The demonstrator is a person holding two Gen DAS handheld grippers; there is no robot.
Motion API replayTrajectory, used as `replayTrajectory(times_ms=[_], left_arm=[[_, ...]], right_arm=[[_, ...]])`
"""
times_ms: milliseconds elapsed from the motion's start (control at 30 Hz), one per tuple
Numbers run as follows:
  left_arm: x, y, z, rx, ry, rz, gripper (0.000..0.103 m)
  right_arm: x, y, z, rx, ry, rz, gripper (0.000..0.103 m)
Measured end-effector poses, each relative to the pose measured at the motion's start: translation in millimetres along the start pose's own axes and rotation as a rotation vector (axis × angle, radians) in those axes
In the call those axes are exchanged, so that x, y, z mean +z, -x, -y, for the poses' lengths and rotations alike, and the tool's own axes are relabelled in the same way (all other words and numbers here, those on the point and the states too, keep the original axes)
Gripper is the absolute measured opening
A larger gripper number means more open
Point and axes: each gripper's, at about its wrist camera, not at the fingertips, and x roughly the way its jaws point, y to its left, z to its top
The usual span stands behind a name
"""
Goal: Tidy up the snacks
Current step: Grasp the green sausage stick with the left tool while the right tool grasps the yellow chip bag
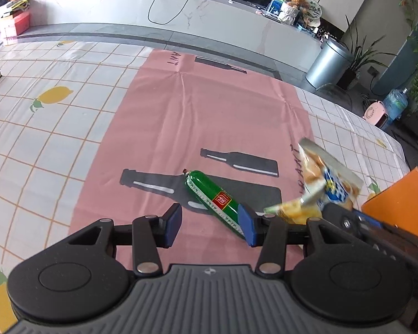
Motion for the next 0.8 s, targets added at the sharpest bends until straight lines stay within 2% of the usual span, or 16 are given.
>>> replayTrajectory(times_ms=[133, 267, 367, 500, 567, 600, 633, 800], left_arm=[[5, -10, 4, -0.011, 0.049, -0.006, 0.055], [9, -23, 10, 0.031, 0.067, -0.014, 0.054], [9, -28, 16, 0.059, 0.045, -0.009, 0.041], [6, -26, 25, 0.075, -0.038, 0.005, 0.037], [4, -25, 29, 0.073, -0.092, 0.003, 0.035], [3, -24, 30, 0.074, -0.112, -0.001, 0.034], [3, -23, 31, 0.074, -0.131, -0.006, 0.034], [2, -20, 35, 0.073, -0.218, -0.038, 0.031]], right_arm=[[-6, 11, 14, 0.012, 0.046, -0.008, 0.031], [-12, 19, 22, 0.001, 0.093, 0.001, 0.032], [-13, 23, 27, 0.021, 0.083, 0.010, 0.034], [-11, 23, 27, 0.034, 0.040, 0.022, 0.057], [-8, 21, 26, 0.041, 0.010, 0.032, 0.063], [-7, 19, 26, 0.032, -0.007, 0.034, 0.072], [-5, 16, 26, 0.007, -0.025, 0.033, 0.076], [9, 2, 33, -0.033, -0.162, 0.018, 0.076]])
